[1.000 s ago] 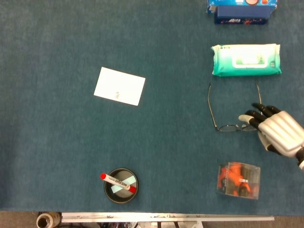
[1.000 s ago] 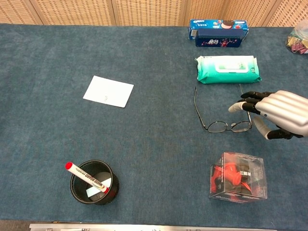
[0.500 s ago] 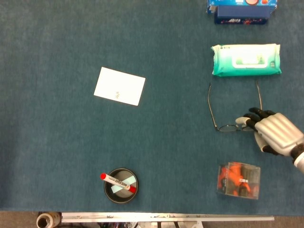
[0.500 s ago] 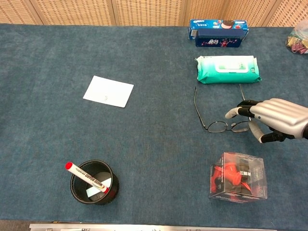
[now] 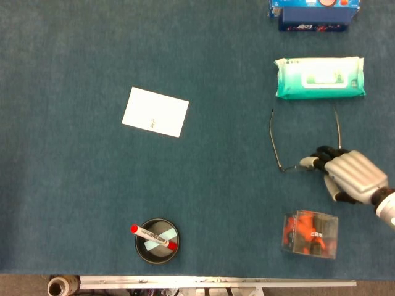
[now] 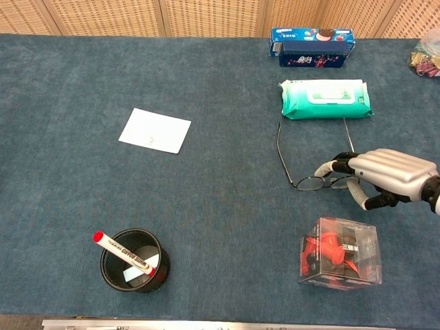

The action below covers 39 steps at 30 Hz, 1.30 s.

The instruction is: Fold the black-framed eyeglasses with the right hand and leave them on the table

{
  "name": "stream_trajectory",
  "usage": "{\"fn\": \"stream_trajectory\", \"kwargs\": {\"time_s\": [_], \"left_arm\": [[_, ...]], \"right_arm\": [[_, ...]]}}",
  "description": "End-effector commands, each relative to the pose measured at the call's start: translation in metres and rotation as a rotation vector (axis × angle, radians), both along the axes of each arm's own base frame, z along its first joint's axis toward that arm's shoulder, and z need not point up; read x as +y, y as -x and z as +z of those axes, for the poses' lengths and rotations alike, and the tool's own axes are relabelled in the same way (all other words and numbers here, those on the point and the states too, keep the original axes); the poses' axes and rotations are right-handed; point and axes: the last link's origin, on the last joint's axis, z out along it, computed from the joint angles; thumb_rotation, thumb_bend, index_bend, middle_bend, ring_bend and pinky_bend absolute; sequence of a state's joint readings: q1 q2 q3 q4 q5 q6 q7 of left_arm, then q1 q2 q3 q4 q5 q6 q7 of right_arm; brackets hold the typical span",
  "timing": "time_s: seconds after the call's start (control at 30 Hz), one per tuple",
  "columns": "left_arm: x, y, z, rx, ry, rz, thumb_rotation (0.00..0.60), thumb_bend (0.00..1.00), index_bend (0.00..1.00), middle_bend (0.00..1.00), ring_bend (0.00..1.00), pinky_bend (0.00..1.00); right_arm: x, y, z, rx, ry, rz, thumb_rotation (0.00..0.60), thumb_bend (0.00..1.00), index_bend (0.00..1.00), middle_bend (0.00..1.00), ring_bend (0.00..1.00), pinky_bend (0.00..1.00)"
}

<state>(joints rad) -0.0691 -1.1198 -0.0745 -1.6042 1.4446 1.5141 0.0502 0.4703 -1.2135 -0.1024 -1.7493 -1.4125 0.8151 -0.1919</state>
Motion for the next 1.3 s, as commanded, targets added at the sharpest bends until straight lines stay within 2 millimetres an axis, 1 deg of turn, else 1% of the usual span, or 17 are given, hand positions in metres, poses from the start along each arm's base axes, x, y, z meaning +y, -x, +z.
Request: {"fn": "stream_trajectory", "kwargs": {"time_s": [0.03, 0.2, 0.33, 0.7, 0.93, 1.17, 1.3], "left_arm": [[0.000, 0.000, 0.001, 0.000, -0.003, 0.000, 0.600, 0.24, 0.56, 0.54, 0.39, 0.53], [-0.001, 0.000, 0.001, 0.001, -0.004, -0.002, 0.600, 0.24, 0.56, 0.54, 0.39, 0.53], [-0.001, -0.001, 0.000, 0.004, -0.002, -0.003, 0.600, 0.24, 0.56, 0.54, 0.39, 0.53], [0.000, 0.000, -0.001, 0.008, -0.001, 0.000, 0.600, 0.24, 0.56, 0.54, 0.39, 0.53], [0.000, 0.000, -0.001, 0.009, -0.001, 0.000, 0.600, 0.24, 0.56, 0.54, 0.39, 0.53], [0.000, 0.000, -0.001, 0.010, 0.000, 0.000, 0.600, 0.24, 0.56, 0.54, 0.39, 0.53], [0.000, 0.000, -0.001, 0.010, 0.001, 0.000, 0.600, 0.24, 0.56, 0.54, 0.39, 0.53]], "right_arm": [[0.005, -0.002, 0.001, -0.004, -0.034, -0.008, 0.600, 0.80, 0.22, 0.25, 0.12, 0.26], [0.017, -0.006, 0.004, -0.013, -0.091, -0.016, 0.600, 0.79, 0.22, 0.26, 0.13, 0.27], [0.025, -0.005, 0.007, 0.003, -0.125, -0.012, 0.600, 0.79, 0.22, 0.26, 0.13, 0.27], [0.027, -0.004, 0.009, 0.005, -0.127, -0.012, 0.600, 0.79, 0.22, 0.26, 0.13, 0.27], [0.030, -0.014, 0.015, -0.034, -0.118, 0.015, 0.600, 0.79, 0.22, 0.26, 0.13, 0.27], [0.034, -0.032, 0.024, -0.094, -0.128, 0.050, 0.600, 0.79, 0.22, 0.27, 0.13, 0.27], [0.034, -0.038, 0.029, -0.110, -0.122, 0.069, 0.600, 0.79, 0.22, 0.27, 0.13, 0.27]]}}
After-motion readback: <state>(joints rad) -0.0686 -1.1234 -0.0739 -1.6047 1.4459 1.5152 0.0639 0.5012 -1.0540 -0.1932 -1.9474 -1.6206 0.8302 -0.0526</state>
